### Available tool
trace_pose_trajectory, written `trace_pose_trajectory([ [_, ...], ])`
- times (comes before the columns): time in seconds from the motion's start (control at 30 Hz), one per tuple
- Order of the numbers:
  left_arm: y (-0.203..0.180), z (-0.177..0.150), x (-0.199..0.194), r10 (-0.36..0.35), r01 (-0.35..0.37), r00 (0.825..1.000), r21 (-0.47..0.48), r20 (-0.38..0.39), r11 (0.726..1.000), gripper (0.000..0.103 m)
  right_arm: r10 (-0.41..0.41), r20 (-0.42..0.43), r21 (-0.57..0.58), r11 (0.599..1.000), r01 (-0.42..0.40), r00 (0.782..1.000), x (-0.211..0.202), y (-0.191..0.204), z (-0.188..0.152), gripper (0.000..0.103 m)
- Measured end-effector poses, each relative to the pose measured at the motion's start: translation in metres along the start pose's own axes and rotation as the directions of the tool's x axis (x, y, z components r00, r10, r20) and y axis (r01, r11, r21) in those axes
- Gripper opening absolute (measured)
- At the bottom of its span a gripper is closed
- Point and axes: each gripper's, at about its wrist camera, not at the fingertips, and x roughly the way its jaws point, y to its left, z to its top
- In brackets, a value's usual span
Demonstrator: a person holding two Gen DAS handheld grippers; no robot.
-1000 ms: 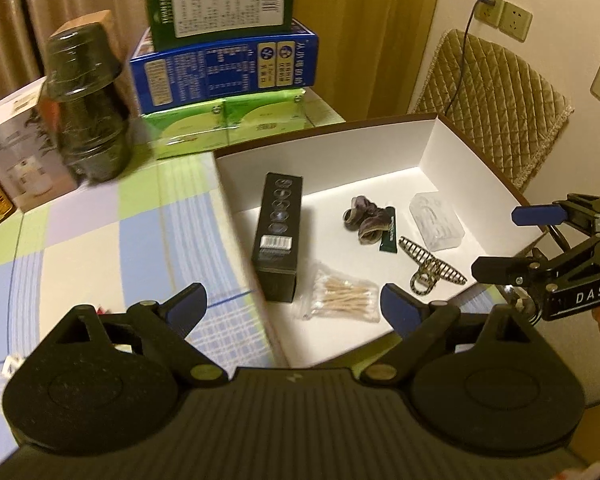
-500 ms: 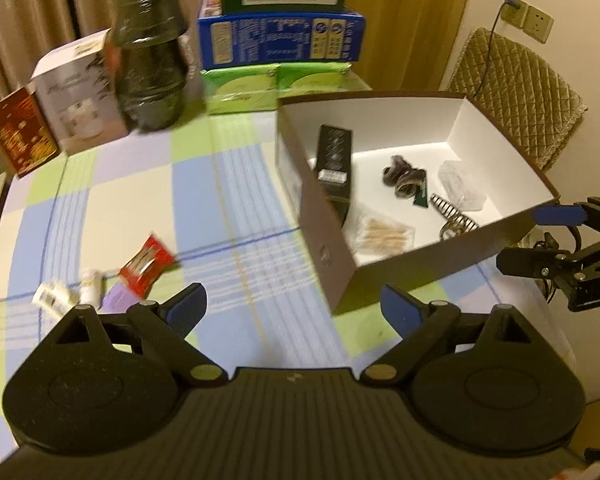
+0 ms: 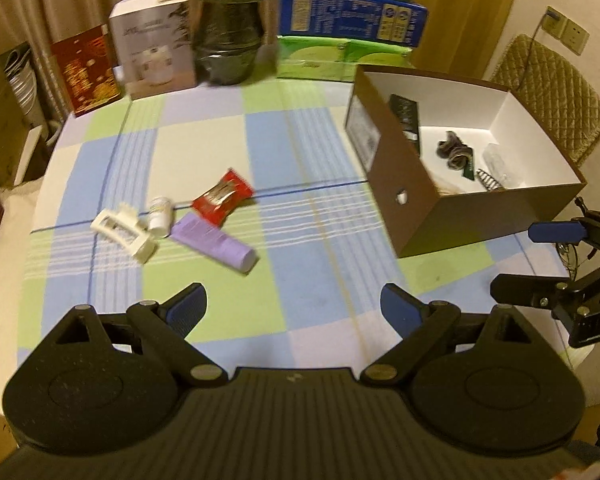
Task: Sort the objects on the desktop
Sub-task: 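Withdraw both open tools from the brown box toward the remaining items, then grasp the white claw clip with left tool while right grasps purple tube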
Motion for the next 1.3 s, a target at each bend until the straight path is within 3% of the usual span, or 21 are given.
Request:
trace_pose_trajectory([
  [0.67, 0.079, -0.033, -0.014, 0.065, -0.066, 0.998, -0.101, -0.012, 0.993, 0.092, 0.063, -0.049, -0.071, 0.995, -0.067, 0.997, 0.056, 0.069, 0.006, 0.101],
  [1.07, 0.122, -0.037, 0.003, 0.121, -0.123, 0.992, -0.142, -0.02, 0.982, 0.091, 0.064, -0.013, -0.127, 0.99, -0.066, 0.998, 0.12, 0.103, 0.017, 0.1],
  [1.13, 0.129, -0.036, 0.01, 0.126, -0.129, 0.992, -0.146, -0.026, 0.981, 0.091, 0.057, -0.011, -0.137, 0.989, -0.058, 0.998, 0.136, 0.106, 0.019, 0.088],
  [1.3, 0.144, -0.029, 0.03, 0.149, -0.152, 0.988, -0.151, -0.035, 0.977, 0.091, 0.053, -0.012, -0.145, 0.988, -0.054, 0.999, 0.173, 0.103, 0.025, 0.071],
])
